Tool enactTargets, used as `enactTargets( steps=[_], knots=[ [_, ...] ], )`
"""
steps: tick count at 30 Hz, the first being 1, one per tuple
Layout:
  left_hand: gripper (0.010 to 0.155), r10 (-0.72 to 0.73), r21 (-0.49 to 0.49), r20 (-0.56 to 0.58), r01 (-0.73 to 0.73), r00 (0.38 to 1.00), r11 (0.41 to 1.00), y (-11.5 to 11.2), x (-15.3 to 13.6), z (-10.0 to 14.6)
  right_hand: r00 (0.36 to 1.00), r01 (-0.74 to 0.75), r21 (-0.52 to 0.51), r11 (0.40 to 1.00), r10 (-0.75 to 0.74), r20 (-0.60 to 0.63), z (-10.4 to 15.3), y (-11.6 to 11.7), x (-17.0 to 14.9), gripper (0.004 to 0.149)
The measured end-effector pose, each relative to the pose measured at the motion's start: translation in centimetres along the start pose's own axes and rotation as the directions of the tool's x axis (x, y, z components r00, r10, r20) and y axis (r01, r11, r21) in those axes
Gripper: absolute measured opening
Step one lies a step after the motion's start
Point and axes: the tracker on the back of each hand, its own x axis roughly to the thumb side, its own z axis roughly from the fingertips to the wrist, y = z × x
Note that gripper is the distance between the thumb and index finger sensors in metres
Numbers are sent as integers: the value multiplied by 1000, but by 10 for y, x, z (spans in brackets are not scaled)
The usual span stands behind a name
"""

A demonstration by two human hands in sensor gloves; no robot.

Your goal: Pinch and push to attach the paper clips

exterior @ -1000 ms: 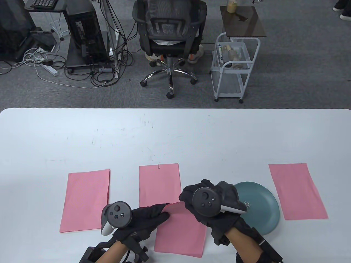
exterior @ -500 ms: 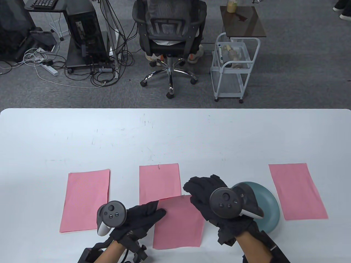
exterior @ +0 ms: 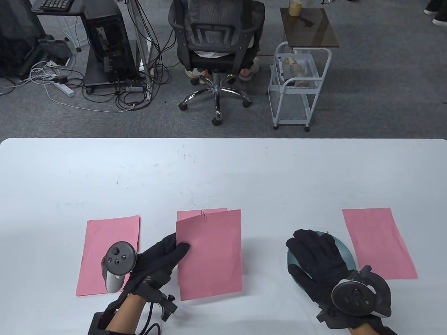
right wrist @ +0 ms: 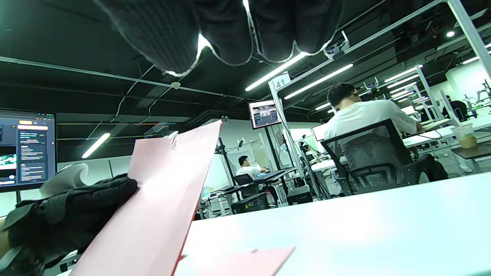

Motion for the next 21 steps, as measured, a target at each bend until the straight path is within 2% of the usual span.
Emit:
enactTargets(
  steps=[4, 8, 12, 17, 21],
  knots=[
    [47, 42, 16, -147, -41, 988, 999, 13, -17, -19, 1000, 20, -9, 1000, -20, -23, 14, 14, -18, 59],
    [48, 24, 11, -255, -22, 967, 1000, 20, -32, -35, 998, 31, 33, 999, -29, -49, 20, 24, -27, 59],
    [48, 1, -19, -349, -8, 937, 1000, 19, -48, -44, 997, 12, 23, 1000, -11, -74, 21, 24, -33, 59],
    [49, 42, -25, -442, -58, 896, 998, 14, -73, -51, 996, 9, 18, 1000, -8, -84, 24, 24, -34, 59],
    [50, 61, -28, -495, -86, 867, 996, 10, -81, -55, 997, 16, 36, 999, -13, -72, 23, 25, -31, 58]
  ],
)
